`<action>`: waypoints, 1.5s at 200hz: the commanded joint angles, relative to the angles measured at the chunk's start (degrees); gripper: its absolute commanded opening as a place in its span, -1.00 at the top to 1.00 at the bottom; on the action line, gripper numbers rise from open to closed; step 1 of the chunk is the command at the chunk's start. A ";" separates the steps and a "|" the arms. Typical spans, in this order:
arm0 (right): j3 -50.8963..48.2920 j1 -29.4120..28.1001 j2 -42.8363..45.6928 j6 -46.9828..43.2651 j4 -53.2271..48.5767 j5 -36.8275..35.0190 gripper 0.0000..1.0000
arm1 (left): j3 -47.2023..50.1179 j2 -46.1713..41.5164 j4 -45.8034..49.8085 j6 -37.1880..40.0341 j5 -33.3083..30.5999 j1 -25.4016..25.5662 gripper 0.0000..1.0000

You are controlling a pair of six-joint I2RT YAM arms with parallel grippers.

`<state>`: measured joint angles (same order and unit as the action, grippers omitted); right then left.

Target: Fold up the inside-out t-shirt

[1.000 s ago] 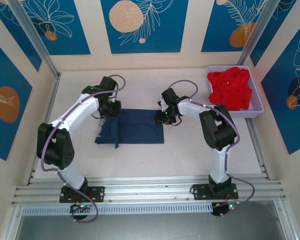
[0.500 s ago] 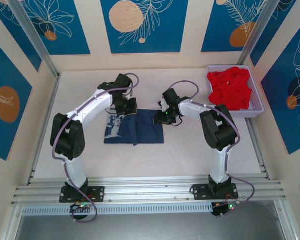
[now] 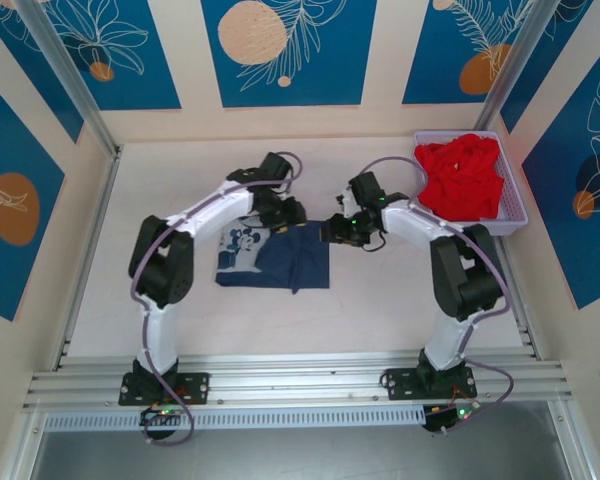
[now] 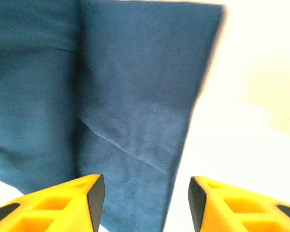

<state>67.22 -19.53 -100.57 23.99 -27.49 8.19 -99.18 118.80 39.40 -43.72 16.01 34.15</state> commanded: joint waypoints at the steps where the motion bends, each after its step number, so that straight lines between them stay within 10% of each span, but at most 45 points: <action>1: -5.46 4.97 3.88 2.80 -0.82 -2.66 -0.05 | -8.33 5.56 -5.12 -4.26 8.35 4.08 -0.14; 42: -10.71 6.94 9.30 5.04 6.46 -2.16 -0.19 | -2.50 -6.87 -5.44 5.23 10.54 2.73 -0.65; 75: -5.82 1.33 5.45 4.75 10.97 -1.32 -0.35 | 23.29 -23.55 -11.24 6.72 2.21 -3.23 -0.79; 113: 6.40 -2.39 -6.22 3.61 10.84 -2.40 -0.45 | 31.92 -21.00 -19.16 6.98 3.55 -3.42 -0.80; 202: 24.29 -2.69 -19.48 1.20 -2.56 -13.00 0.01 | 35.21 -16.24 -39.43 7.25 4.79 10.71 -0.77; 258: 29.57 4.81 -19.62 -2.77 -11.07 -5.71 -0.06 | 23.40 -10.24 -28.92 17.15 8.22 16.40 -0.77; 300: 17.93 5.87 -6.92 -2.27 -7.84 2.79 -0.15 | 26.33 -21.95 -21.37 25.39 2.23 12.24 -0.81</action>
<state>92.73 -12.62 -117.78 21.87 -35.07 1.85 -75.24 106.19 12.38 -24.73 21.52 50.15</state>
